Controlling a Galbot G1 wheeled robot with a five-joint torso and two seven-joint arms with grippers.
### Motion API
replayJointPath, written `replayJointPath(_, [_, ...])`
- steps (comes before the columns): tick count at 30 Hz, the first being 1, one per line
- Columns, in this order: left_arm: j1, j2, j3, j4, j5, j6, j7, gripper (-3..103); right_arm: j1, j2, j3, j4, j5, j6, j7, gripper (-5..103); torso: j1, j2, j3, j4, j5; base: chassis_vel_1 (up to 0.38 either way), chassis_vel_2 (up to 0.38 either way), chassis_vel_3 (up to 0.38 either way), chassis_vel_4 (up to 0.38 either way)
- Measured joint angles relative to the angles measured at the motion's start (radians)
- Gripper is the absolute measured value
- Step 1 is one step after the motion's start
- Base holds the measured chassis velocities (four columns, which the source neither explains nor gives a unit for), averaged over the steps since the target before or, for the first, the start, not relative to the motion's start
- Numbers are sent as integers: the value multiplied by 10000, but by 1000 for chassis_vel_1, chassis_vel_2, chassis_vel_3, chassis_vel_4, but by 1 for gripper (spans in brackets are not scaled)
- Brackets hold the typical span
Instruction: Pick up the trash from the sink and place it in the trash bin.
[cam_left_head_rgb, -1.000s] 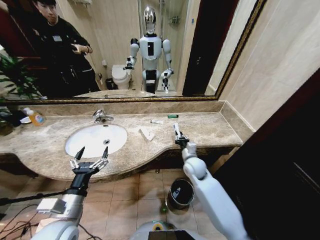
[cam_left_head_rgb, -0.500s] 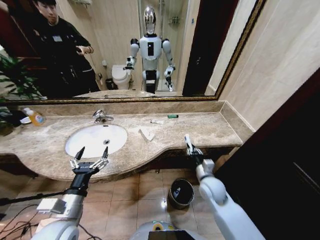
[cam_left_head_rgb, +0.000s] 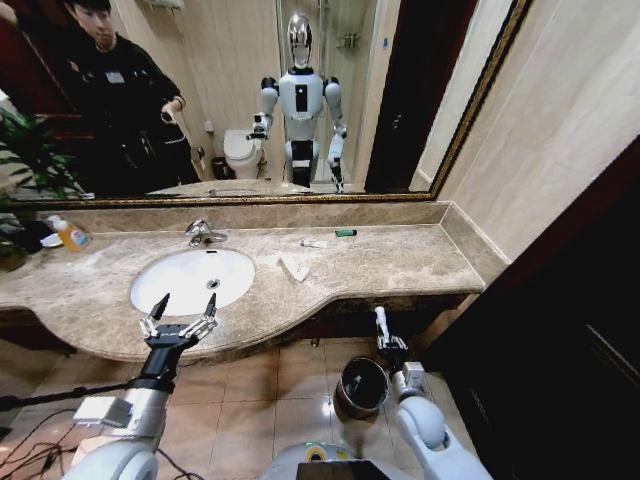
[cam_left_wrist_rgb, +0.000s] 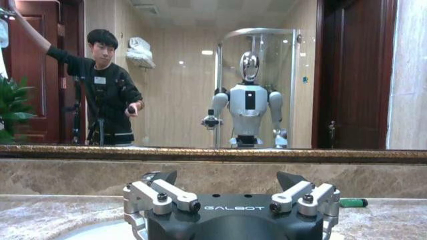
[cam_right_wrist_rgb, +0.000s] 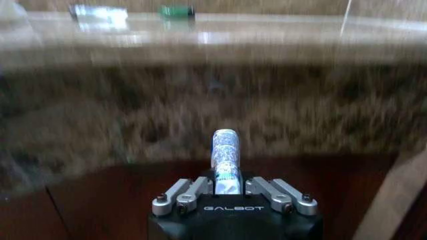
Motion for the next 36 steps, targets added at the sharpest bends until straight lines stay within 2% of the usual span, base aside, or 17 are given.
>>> replayJointPath(6, [0,0,0,0,0,0,0,100,472,227,-78,-1871,-182,669,-50,20,0,0,0,0,1,0,0,0,0])
replayJointPath(8, [0,0,0,0,0,0,0,100,856,324,-98,-3051,-248,992,12,20,0,0,0,0,0,0,0,0,0])
replayJointPath(10, [0,0,0,1,0,0,0,100,970,332,-117,-3373,-246,1066,29,20,1,0,0,0,0,0,0,0,0])
replayJointPath(17, [0,0,0,0,0,0,0,100,2096,603,-222,-6220,-206,1759,-98,20,1,0,1,0,-1,0,0,0,0])
replayJointPath(23, [0,0,0,0,0,0,0,100,2303,868,-260,-6782,-201,1846,-386,20,1,0,1,0,0,0,0,0,0])
replayJointPath(33, [0,0,0,0,0,0,0,100,2334,1133,-296,-6476,-133,1863,-528,20,1,0,0,0,-1,0,0,0,0])
replayJointPath(35, [0,0,0,0,0,0,0,100,2323,1149,-306,-6475,-248,1872,-522,17,1,0,0,0,-2,0,0,0,0])
replayJointPath(36, [0,0,0,0,0,0,0,100,2316,1149,-308,-6474,-278,1877,-522,20,1,0,0,0,-2,0,0,0,0])
